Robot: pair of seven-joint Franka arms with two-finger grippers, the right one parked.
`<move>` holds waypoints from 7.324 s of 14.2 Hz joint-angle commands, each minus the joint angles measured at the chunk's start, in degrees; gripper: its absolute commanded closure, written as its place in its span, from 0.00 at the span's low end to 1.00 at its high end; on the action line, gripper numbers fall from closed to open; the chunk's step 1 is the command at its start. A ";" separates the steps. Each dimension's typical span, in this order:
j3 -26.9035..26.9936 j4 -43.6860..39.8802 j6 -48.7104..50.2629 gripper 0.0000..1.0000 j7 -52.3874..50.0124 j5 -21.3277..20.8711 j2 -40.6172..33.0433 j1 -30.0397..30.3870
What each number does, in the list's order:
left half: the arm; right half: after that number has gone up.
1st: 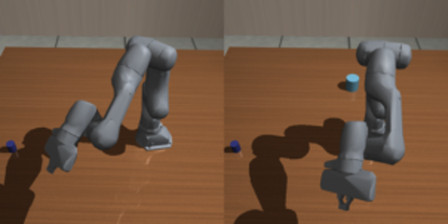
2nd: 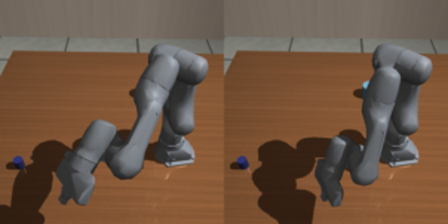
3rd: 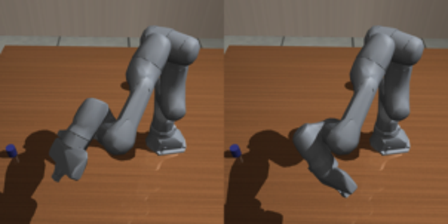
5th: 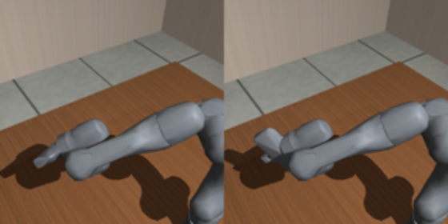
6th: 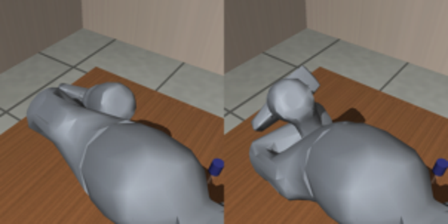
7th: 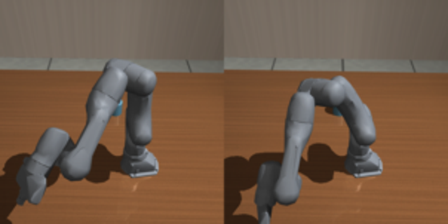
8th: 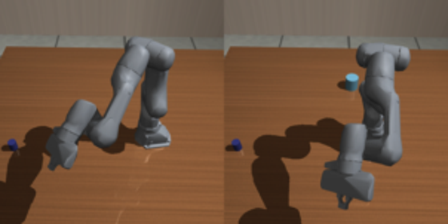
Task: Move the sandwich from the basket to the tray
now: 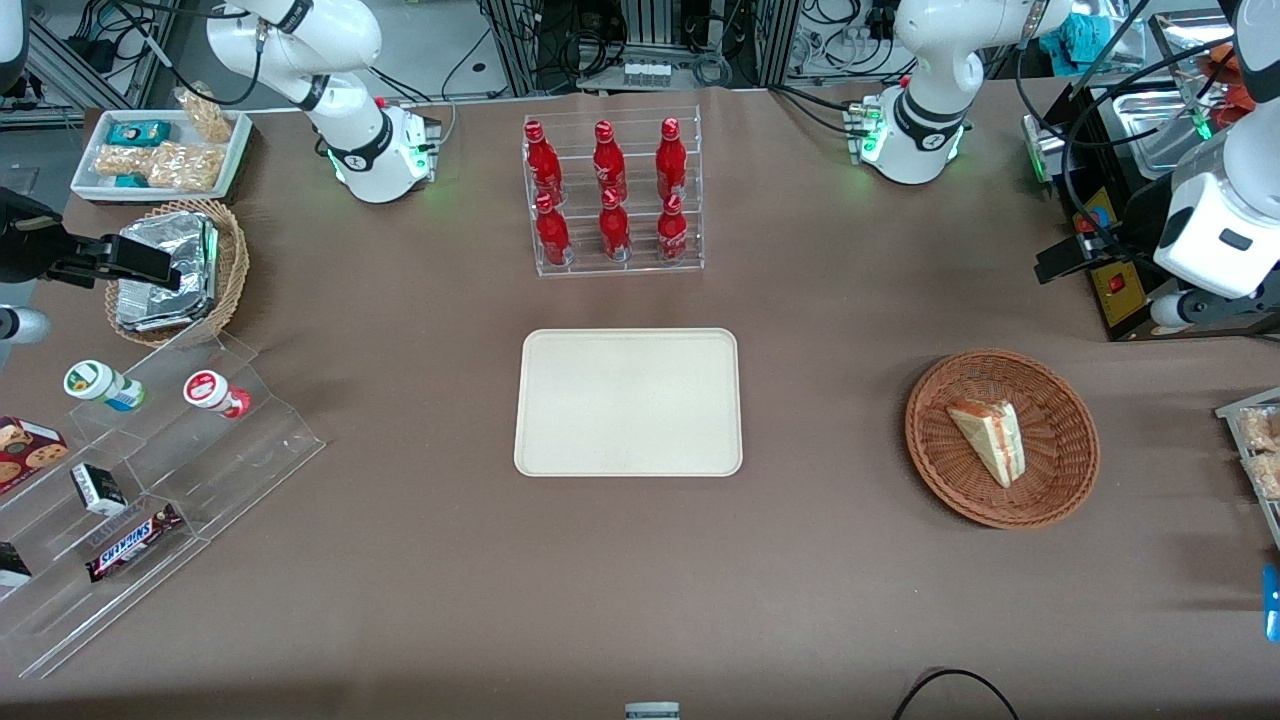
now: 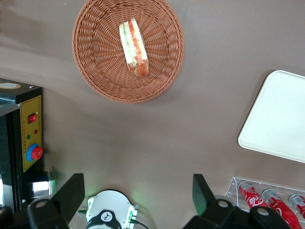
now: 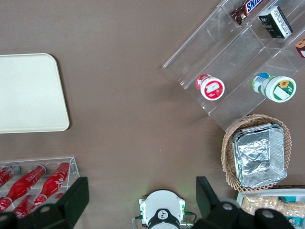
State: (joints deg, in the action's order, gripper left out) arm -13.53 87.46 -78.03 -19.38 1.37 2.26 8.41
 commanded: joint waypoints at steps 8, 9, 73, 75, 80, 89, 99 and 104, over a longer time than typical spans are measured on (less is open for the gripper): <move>-0.44 -1.33 2.53 0.00 0.31 -0.05 4.33 1.08; -0.44 -1.24 2.97 0.00 0.13 -0.22 4.59 0.99; -2.55 -3.87 -40.53 0.84 -34.32 -4.18 38.43 -44.36; -2.46 -3.87 -40.62 0.79 -33.88 -4.18 39.05 -44.54; -2.46 -4.58 -40.53 0.65 -34.23 -4.18 39.58 -44.45; -2.02 -4.58 -39.83 0.00 -33.88 -4.53 37.91 -44.01; 1.49 3.85 -18.68 0.00 -18.62 1.36 15.44 -28.83; 1.58 4.83 -3.02 0.00 -2.63 1.27 6.19 -12.58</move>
State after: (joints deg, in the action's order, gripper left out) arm -11.22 89.48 -84.00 -27.94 1.82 12.91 -10.16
